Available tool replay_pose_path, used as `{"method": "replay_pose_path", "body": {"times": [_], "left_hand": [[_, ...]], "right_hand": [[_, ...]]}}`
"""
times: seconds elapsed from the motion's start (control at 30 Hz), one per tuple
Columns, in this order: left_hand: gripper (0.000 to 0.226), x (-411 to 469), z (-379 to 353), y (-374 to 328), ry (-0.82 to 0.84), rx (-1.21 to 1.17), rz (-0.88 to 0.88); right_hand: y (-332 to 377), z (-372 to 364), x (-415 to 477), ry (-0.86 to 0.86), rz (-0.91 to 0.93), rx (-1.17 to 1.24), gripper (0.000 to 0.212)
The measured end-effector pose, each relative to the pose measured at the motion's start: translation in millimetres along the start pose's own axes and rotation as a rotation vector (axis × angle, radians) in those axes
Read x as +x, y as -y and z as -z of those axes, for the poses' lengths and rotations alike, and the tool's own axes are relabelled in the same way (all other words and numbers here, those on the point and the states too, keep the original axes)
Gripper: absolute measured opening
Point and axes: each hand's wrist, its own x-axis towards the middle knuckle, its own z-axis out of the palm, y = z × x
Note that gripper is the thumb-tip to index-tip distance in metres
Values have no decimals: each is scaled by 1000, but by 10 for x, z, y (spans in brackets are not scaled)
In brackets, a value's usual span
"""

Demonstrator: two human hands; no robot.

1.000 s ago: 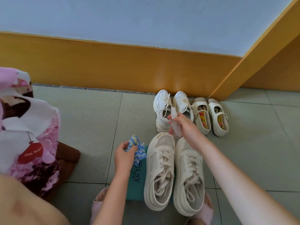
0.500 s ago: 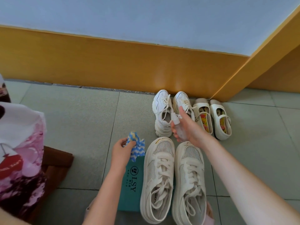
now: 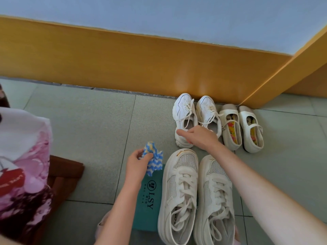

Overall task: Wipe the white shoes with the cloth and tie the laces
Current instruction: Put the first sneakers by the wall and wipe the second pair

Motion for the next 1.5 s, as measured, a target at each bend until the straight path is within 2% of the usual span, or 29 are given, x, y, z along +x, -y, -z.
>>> {"method": "replay_pose_path", "body": {"times": [0.2,0.43,0.7,0.93,1.2,1.3,1.5], "left_hand": [[28,-15,-7,27,-4,12,13],[26,9,-19,30,-5,13,17],[31,26,29,66,-15,16,35],[31,-4,12,55,2,30,33],[33,-16,19,34,-1,41,35],[33,-27,9,33,4,49,31],[34,-45,-27,23,6,73,15]], "right_hand": [[15,0,17,-67,125,-300,50],[49,-64,67,-53,250,-382,58],[160,-151,49,-41,334,-492,51],[137,-43,26,-114,324,-453,59],[-167,11,-24,-134,100,-244,49],[-214,42,-71,-127,77,-186,56],[-371,43,-153,-162,47,-137,56]]}}
